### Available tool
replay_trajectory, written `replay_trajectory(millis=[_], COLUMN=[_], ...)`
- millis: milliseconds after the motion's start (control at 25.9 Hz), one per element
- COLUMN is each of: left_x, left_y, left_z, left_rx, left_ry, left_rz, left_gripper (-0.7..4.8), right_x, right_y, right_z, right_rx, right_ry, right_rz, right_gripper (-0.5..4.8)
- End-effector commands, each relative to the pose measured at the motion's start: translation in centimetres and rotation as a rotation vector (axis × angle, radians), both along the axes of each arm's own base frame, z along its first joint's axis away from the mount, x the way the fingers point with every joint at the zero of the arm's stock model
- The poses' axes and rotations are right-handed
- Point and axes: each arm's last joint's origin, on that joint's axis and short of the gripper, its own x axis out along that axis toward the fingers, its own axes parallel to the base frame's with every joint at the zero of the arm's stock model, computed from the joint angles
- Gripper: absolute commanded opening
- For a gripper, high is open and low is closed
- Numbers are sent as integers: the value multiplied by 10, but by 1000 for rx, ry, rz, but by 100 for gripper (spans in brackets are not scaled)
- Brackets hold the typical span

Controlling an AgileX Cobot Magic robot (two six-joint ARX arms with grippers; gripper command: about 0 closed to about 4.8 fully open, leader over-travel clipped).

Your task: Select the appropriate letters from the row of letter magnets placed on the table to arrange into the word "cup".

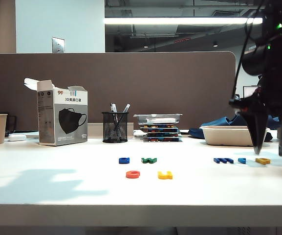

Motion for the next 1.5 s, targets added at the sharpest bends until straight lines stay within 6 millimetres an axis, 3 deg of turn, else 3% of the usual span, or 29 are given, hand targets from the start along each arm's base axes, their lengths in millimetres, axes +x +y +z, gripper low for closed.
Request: replay_trajectory(millis=[39,1196,1505], left_x=[-1,-1,-1], left_y=[0,0,0], left_z=[2,2,2], left_rx=[-13,-13,-12], left_ry=[-9,-9,-9], left_rz=[1,1,1], left_gripper=[-5,-5,-5], right_x=[0,10,11], right_y=[1,6,7], right_z=[-3,-4,-19], right_rx=[2,-16,-15], right_ry=[-22,-126,-68], right_rz=[6,-12,-8], right_gripper=[254,256,257])
